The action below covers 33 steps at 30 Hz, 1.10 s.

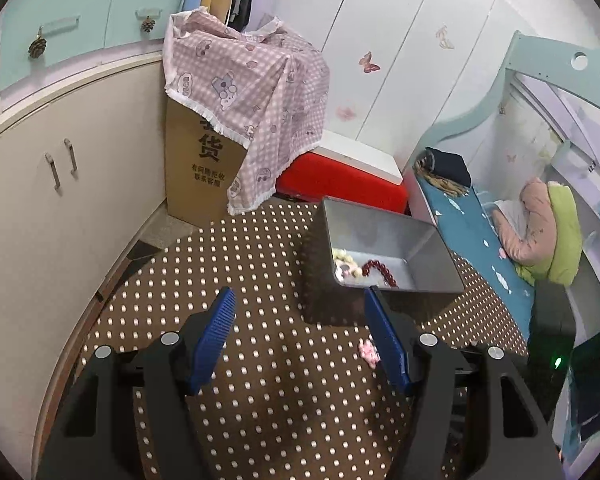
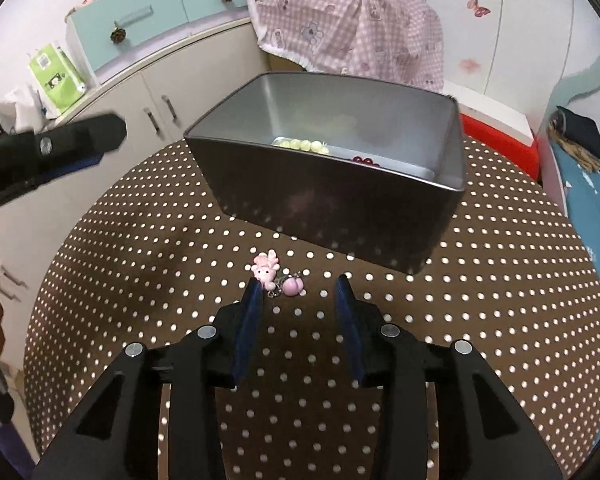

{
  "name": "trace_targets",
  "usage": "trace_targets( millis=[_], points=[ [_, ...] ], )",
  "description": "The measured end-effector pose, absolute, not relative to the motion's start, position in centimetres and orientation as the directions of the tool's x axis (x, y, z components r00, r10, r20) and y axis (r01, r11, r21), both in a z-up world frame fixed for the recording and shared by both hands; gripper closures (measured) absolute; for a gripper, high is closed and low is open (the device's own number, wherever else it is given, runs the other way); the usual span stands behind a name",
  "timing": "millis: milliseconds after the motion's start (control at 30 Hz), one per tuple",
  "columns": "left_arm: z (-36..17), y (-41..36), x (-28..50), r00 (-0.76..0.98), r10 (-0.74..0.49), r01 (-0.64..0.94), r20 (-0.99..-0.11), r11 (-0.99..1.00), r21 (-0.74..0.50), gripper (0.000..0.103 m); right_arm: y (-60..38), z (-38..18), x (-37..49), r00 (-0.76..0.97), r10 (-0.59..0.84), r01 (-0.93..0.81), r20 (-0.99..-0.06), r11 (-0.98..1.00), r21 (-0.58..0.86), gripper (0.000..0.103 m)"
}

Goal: Organize jewelry
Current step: 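Grasp the last pink charm keychain with the right tool, then carry the pink charm over the tin and open the right tool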

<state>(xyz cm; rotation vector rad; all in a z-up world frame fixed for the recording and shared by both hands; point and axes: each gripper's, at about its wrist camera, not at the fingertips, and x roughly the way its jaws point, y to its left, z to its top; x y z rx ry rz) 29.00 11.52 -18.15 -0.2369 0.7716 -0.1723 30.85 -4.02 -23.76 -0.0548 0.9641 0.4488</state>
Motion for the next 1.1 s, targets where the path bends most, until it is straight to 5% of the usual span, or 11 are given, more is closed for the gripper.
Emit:
trace_targets(
  millis=[133,267,833,900,1100],
  points=[
    [-17.9,11.4,30.0,0.705,-0.224,0.065,-0.673,0.965,-0.253,0.039,-3.7,-24.0,31.1,0.494,0.346,-0.406,-0.798,0.903,0.140,0.066],
    [-17.9,11.5,30.8,0.701,-0.226,0.060,-0.677,0.964,-0.260,0.039,-3.6,-23.9,31.1,0.506,0.321,-0.417,-0.800,0.903,0.099,0.090],
    [-20.0,7.9,35.8,0.612,-0.151,0.042,-0.776,0.986,-0.159,0.042,-14.4,-21.4,30.7,0.606,0.215,-0.279,-0.766,0.959,0.049,0.090],
    [-20.4,7.5,36.1,0.599,-0.132,0.043,-0.790,0.990,-0.133,0.062,-15.0,-20.6,31.1,0.620,0.209,-0.270,-0.756,0.962,0.045,0.090],
    [-20.1,7.0,35.9,0.584,-0.164,0.071,-0.795,0.986,-0.151,0.096,-15.3,-18.0,32.5,0.660,0.218,-0.271,-0.719,0.962,0.043,0.090]
  ],
)
